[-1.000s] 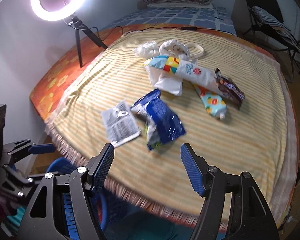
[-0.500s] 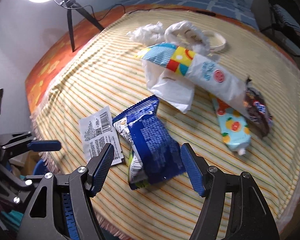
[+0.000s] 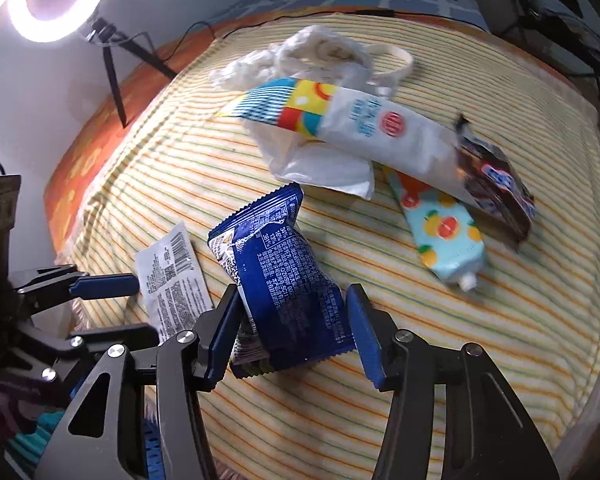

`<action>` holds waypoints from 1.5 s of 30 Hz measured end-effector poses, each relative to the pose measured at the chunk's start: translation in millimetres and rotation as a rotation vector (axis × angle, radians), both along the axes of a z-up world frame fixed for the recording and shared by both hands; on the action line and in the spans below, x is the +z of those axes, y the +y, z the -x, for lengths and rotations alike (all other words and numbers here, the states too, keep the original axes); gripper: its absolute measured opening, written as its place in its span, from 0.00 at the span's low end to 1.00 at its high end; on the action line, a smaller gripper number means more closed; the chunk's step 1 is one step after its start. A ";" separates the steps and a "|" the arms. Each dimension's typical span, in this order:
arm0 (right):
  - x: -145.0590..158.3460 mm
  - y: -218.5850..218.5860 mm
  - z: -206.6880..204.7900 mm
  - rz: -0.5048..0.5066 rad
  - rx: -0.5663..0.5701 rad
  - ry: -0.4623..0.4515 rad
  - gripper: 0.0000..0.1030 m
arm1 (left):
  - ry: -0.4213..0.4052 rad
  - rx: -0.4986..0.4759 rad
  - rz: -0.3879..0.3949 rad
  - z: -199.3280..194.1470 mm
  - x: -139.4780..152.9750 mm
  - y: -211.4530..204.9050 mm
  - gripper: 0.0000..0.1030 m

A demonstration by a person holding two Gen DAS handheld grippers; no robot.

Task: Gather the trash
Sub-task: 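Grasp the white receipt with the left tool while the right tool grasps the blue wrapper, then carry receipt and blue wrapper over the basket and release both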

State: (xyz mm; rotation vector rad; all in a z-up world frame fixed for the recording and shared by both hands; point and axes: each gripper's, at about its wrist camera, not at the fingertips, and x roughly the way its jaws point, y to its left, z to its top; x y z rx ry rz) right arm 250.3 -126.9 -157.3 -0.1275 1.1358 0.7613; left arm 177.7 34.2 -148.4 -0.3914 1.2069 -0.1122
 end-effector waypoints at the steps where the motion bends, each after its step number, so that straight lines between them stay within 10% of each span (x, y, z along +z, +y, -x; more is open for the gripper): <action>1: -0.4 -4.2 0.9 -0.004 -0.011 0.002 0.50 | 0.000 -0.006 -0.011 -2.2 0.5 -3.3 0.68; 19: -1.5 -84.8 10.6 -0.011 -0.215 0.029 0.55 | -0.056 -0.136 -0.413 -29.7 -6.6 -87.0 0.63; 27: -3.5 -62.5 9.8 0.047 -0.151 -0.040 0.58 | -0.087 -0.147 -0.392 -12.9 2.3 -80.6 0.42; 45: 26.0 -59.8 32.5 -0.023 -0.153 -0.094 0.46 | -0.126 -0.038 -0.271 22.0 34.4 -38.8 0.42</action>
